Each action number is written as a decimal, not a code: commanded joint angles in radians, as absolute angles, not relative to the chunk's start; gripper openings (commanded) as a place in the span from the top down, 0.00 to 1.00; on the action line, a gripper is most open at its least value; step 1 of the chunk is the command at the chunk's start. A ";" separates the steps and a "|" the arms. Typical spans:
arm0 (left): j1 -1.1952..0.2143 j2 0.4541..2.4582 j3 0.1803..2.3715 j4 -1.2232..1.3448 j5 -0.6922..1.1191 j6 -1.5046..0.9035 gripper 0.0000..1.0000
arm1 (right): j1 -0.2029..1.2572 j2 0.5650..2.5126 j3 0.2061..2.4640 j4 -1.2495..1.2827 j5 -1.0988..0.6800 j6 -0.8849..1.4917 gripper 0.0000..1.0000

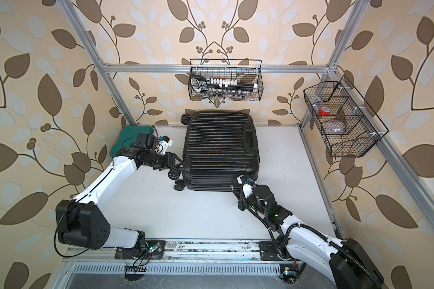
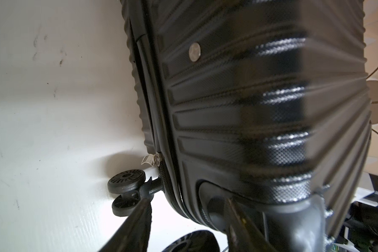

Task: Close the suitcase zippers
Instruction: Zip the zipper on the suitcase.

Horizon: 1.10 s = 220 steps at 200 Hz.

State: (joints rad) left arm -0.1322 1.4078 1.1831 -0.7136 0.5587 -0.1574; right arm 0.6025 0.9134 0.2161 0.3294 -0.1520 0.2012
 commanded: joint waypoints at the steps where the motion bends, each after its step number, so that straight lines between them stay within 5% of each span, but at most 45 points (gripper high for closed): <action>1: -0.159 1.398 1.171 -0.764 0.637 -0.119 0.44 | 0.612 0.922 0.259 0.354 -0.109 0.208 1.00; 68: -0.158 1.399 1.174 -0.787 0.647 -0.089 0.43 | 0.613 0.960 0.260 0.360 -0.080 0.238 1.00; 142: -0.158 1.401 1.175 -0.798 0.637 -0.074 0.42 | 0.613 1.044 0.285 0.390 -0.092 0.266 0.84; 220: -0.159 1.405 1.176 -0.805 0.637 -0.072 0.42 | 0.614 1.084 0.296 0.394 -0.030 0.285 0.82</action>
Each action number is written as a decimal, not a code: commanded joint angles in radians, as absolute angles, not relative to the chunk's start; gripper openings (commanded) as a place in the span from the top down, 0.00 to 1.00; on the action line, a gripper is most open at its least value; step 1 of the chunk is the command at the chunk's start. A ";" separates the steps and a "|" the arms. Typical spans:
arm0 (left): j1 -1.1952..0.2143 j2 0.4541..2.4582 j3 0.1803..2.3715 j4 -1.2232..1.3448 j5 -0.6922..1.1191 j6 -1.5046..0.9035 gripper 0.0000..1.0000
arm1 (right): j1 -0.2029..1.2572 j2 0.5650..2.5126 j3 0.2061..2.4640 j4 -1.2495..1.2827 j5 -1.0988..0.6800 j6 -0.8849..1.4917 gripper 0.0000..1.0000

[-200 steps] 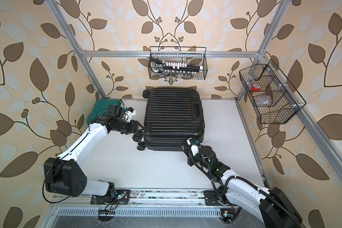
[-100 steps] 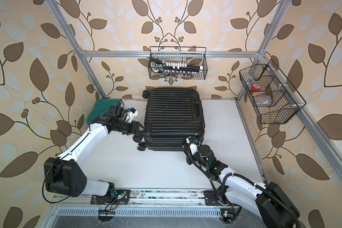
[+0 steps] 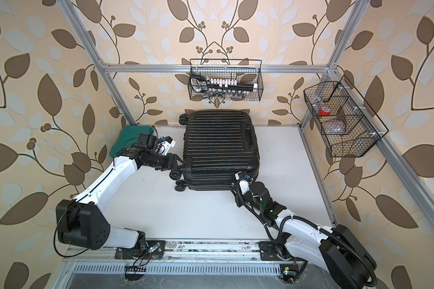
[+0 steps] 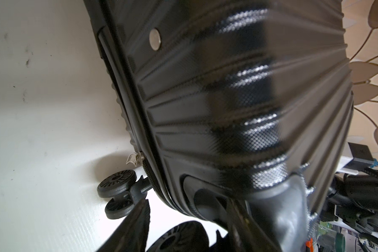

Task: Close the suitcase zippers
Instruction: Zip the zipper on the suitcase.

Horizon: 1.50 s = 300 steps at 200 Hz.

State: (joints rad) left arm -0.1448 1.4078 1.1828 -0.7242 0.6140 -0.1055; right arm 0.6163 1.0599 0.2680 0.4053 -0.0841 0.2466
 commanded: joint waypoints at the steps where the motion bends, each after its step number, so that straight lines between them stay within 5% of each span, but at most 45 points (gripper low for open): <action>1: -0.159 1.405 1.176 -0.805 0.638 -0.071 0.42 | 0.614 1.085 0.296 0.395 -0.029 0.286 0.83; 37: -0.158 1.405 1.174 -0.806 0.638 -0.072 0.42 | 0.614 1.090 0.296 0.405 -0.009 0.287 1.00; 126: -0.205 1.329 1.086 -0.655 0.620 -0.374 0.44 | 0.646 1.100 0.332 0.399 -0.118 0.209 1.00; 300: -0.450 1.288 0.989 -0.466 0.534 -0.573 0.44 | 0.903 1.224 0.456 0.458 -0.118 0.173 1.00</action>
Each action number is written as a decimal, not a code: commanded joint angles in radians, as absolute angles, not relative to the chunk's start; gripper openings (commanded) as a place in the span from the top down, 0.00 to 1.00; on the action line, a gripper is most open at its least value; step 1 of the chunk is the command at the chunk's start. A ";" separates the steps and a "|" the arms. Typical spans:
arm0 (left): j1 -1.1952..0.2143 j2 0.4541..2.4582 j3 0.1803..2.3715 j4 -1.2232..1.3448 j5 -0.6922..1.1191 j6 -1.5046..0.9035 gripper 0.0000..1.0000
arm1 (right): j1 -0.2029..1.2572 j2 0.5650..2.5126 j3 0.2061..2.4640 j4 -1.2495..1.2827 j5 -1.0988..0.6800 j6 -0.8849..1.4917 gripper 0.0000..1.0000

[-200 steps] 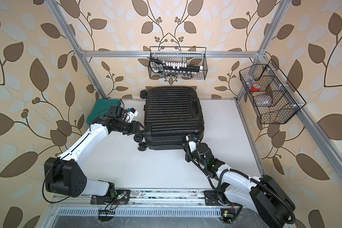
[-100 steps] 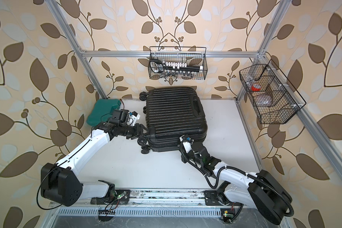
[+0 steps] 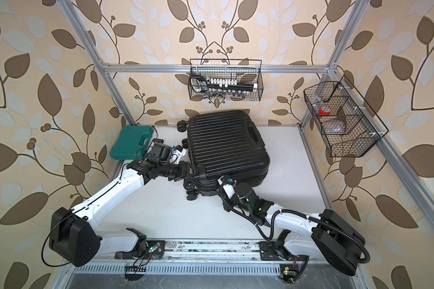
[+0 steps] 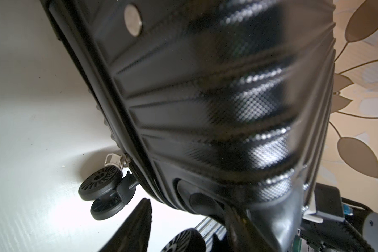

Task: Close the suitcase zippers
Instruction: Zip the zipper on the suitcase.

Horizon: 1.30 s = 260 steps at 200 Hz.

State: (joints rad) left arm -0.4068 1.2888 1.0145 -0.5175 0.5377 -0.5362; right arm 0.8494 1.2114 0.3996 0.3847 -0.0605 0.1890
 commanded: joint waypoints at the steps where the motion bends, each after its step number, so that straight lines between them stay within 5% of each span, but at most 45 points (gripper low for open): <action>1: -0.450 1.288 0.988 -0.466 0.534 -0.573 0.44 | 0.905 1.226 0.456 0.458 -0.117 0.173 1.00; 89: -0.488 1.313 0.980 -0.423 0.548 -0.576 0.44 | 1.012 1.308 0.509 0.493 -0.048 0.181 1.00; 156: -0.454 1.305 1.170 -0.673 0.356 -0.352 0.26 | 0.988 1.212 0.403 0.435 0.113 0.192 1.00; 202: -0.346 1.329 1.306 -0.772 0.210 -0.145 0.23 | 0.908 1.081 0.321 0.387 0.106 0.192 1.00; 260: -0.104 1.408 1.362 -0.608 0.299 0.232 0.22 | 0.839 1.006 0.287 0.348 0.080 0.184 1.00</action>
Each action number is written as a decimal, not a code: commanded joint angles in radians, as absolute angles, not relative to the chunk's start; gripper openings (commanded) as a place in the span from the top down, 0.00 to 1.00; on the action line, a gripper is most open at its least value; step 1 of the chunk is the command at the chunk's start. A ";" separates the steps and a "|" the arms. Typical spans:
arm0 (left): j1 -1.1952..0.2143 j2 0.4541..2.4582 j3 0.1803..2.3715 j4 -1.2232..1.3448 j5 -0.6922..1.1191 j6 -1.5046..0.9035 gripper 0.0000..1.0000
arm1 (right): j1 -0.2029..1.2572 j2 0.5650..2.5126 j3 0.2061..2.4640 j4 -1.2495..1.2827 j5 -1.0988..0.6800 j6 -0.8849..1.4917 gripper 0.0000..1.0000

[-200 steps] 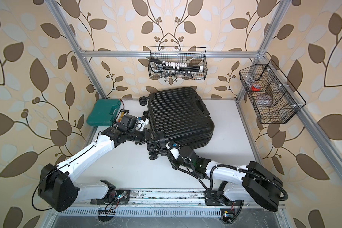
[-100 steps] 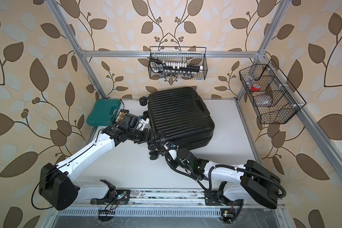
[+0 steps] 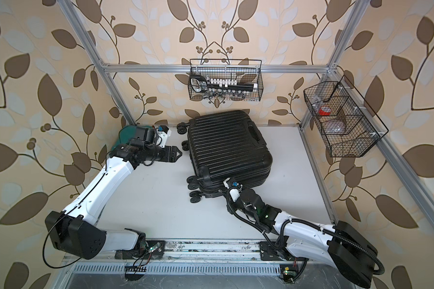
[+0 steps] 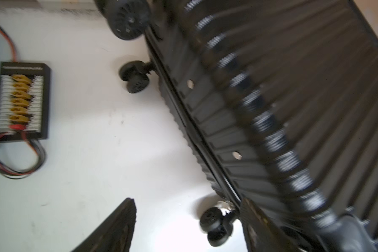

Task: Close the suitcase zippers
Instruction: Zip the zipper on the suitcase.

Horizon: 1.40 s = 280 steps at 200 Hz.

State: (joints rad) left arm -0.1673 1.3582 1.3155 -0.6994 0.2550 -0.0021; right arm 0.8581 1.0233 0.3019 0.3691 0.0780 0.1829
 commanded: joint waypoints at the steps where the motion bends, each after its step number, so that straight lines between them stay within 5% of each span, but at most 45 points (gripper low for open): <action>1: -0.101 1.411 1.364 -0.606 0.302 0.239 0.22 | 0.839 1.007 0.287 0.348 0.080 0.184 1.00; 58: -0.055 1.656 1.489 -0.414 0.452 0.582 0.17 | 0.833 1.017 0.293 0.354 0.057 0.189 1.00; 136: -0.040 2.044 1.865 -0.486 0.475 0.667 0.19 | 0.833 0.997 0.296 0.333 0.031 0.219 1.00; 280: -0.032 1.964 1.778 -0.674 0.775 1.025 0.42 | 0.833 0.992 0.314 0.272 0.029 0.235 1.00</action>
State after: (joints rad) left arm -0.0067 2.0800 1.8248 -0.5732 0.6579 0.9688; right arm 0.8356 0.9867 0.3019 0.2775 0.0296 0.2241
